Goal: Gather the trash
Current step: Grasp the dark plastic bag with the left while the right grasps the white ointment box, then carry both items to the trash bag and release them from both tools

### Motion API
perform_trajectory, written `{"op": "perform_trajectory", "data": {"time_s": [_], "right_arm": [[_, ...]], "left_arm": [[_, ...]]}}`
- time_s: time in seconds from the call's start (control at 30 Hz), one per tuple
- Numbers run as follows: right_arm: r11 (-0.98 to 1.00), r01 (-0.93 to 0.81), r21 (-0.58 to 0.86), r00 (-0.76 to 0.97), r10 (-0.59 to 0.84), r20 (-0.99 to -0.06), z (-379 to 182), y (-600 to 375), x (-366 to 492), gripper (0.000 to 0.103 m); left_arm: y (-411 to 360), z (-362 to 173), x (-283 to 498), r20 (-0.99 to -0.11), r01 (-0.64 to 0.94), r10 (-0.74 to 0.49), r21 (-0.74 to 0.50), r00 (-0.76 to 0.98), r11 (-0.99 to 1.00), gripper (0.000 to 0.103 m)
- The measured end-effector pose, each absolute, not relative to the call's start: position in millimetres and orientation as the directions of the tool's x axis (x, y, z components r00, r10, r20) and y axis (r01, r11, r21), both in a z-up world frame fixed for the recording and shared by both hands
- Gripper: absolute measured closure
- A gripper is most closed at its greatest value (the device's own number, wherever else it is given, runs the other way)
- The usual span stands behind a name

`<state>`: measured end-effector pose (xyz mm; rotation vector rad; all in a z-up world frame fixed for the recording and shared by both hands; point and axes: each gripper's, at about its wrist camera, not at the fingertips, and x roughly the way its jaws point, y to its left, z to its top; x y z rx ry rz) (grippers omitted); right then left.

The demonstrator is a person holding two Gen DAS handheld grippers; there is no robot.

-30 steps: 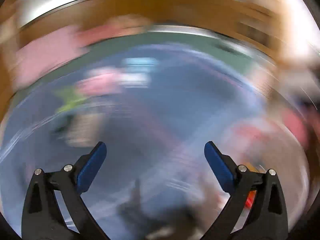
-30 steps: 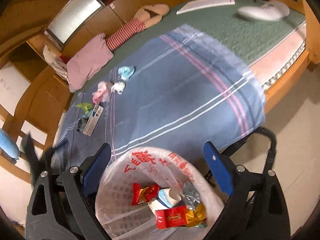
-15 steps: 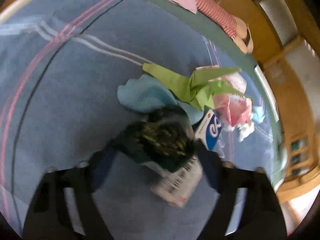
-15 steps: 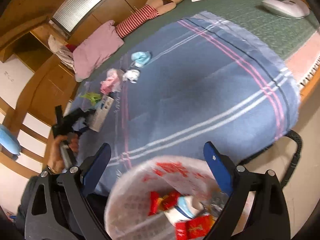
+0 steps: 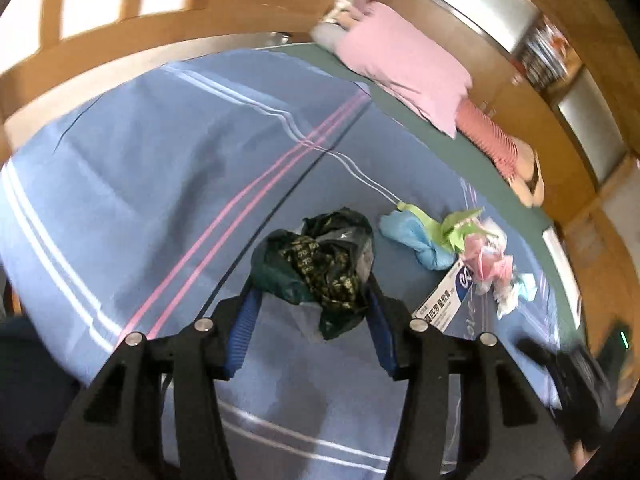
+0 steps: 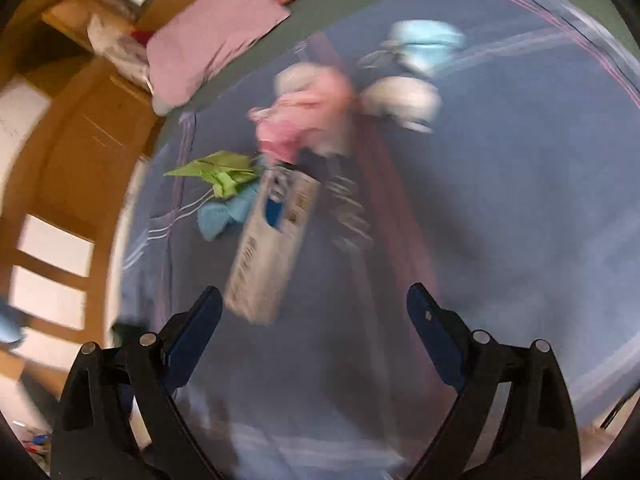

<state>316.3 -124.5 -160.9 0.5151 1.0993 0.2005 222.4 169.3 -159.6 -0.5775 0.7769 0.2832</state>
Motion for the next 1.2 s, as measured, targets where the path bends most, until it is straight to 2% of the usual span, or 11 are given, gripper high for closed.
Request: {"op": "perform_trajectory", "data": {"time_s": [0.13,0.23,0.33,0.4,0.47,0.5,0.57,0.67,0.77,1.03,1.2], "right_arm": [[0.899,0.085,0.429,0.376,0.369,-0.85,-184,-64,372,0.011],[0.942,0.136,0.307,0.347,0.246,-0.905,-199,-41,385,0.011],[0.986,0.074,0.15,0.368,0.112,-0.923,-199,-19,382,0.014],[0.997,0.047,0.056,0.395,0.034,-0.918,-199,-13,373,0.032],[0.998,0.012,0.059,0.419,0.048,-0.907,-196,-19,359,0.048],[0.997,0.008,0.074,0.417,0.064,-0.907,-195,-23,354,0.055],[0.99,0.0,0.138,0.399,0.126,-0.908,-193,-37,339,0.058],[0.958,0.041,0.285,0.38,0.249,-0.891,-191,-69,295,0.059],[0.943,0.03,0.332,0.381,0.296,-0.876,-189,-88,252,0.059],[0.99,0.008,0.141,0.459,0.122,-0.88,-157,-116,215,0.059],[0.99,0.074,0.121,0.387,0.083,-0.918,-181,-118,231,0.059]], "left_arm": [[176,-156,222,-0.719,-0.474,0.07,-0.378,0.692,0.795,0.05],[188,-160,222,-0.726,-0.485,0.055,-0.398,0.685,0.779,0.049],[195,-158,218,-0.719,-0.479,0.052,-0.405,0.693,0.779,0.049],[195,-159,216,-0.718,-0.476,0.048,-0.408,0.694,0.779,0.049],[196,-160,215,-0.723,-0.475,0.036,-0.415,0.69,0.776,0.049],[196,-161,216,-0.725,-0.475,0.033,-0.416,0.688,0.775,0.049],[196,-161,217,-0.725,-0.475,0.031,-0.418,0.689,0.774,0.049],[195,-161,217,-0.729,-0.472,0.03,-0.41,0.684,0.781,0.049],[190,-163,222,-0.738,-0.457,0.018,-0.399,0.675,0.795,0.049],[157,-167,236,-0.772,-0.341,-0.026,-0.31,0.635,0.887,0.049],[141,-176,243,-0.806,-0.288,-0.053,-0.271,0.59,0.918,0.049]]}}
